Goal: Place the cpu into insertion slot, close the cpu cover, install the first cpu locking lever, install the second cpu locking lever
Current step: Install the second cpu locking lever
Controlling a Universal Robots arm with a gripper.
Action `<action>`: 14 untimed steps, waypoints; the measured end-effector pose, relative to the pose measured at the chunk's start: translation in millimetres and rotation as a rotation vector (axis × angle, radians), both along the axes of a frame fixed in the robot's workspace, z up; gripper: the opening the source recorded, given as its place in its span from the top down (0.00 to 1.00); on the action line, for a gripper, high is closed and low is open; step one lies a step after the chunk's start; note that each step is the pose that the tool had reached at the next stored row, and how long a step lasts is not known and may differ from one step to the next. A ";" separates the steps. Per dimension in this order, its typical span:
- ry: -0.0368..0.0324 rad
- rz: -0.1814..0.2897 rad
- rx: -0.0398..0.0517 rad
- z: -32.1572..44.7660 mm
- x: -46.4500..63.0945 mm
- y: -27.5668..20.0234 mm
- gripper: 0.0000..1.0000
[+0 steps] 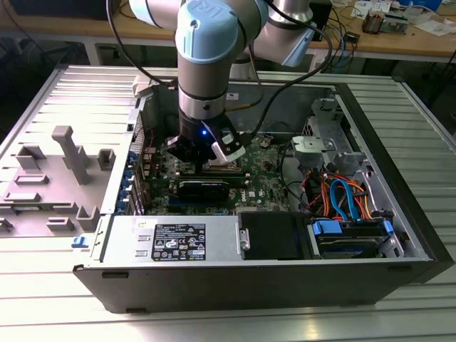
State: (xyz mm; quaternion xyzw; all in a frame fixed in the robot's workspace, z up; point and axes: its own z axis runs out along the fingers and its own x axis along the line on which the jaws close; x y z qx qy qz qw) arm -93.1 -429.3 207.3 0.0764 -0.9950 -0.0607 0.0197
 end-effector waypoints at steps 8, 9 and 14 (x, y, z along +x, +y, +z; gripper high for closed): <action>0.0002 0.000 0.0055 -2.2 0.1 0.3 0.89; 0.0002 0.000 0.0062 -2.6 0.1 0.5 0.89; 0.0001 0.000 0.0081 -4.4 -0.1 2.1 0.89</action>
